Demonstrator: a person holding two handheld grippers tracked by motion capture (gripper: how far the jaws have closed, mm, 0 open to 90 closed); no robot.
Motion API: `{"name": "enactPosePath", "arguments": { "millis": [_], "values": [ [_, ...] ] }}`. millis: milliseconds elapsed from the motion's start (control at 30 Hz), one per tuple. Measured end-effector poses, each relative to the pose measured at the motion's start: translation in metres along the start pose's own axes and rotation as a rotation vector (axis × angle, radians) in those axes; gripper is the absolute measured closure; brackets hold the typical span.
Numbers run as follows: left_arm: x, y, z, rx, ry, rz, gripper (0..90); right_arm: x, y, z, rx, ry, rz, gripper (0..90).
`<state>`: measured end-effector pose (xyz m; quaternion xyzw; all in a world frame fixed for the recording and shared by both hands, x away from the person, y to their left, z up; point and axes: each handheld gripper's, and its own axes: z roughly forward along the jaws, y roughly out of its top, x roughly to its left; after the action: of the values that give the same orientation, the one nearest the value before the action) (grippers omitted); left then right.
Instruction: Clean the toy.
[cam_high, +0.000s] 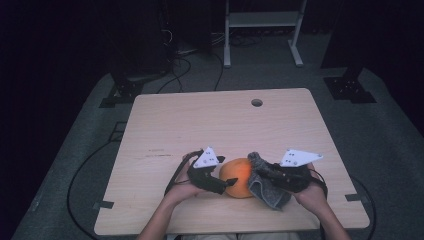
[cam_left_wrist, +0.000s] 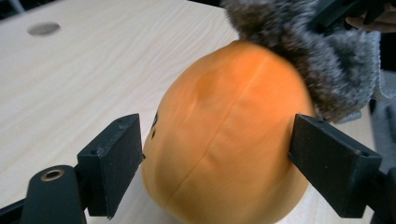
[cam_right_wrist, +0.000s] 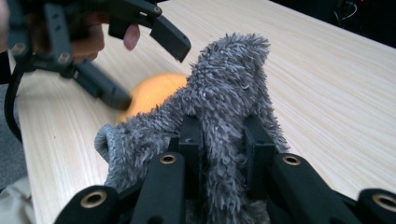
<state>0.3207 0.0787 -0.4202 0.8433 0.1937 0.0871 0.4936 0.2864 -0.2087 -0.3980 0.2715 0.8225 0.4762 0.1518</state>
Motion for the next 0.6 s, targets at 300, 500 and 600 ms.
{"name": "enactPosePath", "arguments": {
  "millis": [300,500,600],
  "values": [
    [-0.009,-0.008,0.019,0.049,-0.063,0.087,10.1,-0.014,-0.009,-0.009,0.009,0.022,0.037,72.0],
    [-0.016,-0.005,0.023,0.052,-0.002,0.117,24.9,-0.023,-0.015,-0.009,0.003,0.014,0.092,72.0],
    [-0.023,0.001,0.018,0.044,0.048,0.151,42.6,-0.025,-0.011,-0.014,0.007,0.014,0.095,72.5]
  ]
}}
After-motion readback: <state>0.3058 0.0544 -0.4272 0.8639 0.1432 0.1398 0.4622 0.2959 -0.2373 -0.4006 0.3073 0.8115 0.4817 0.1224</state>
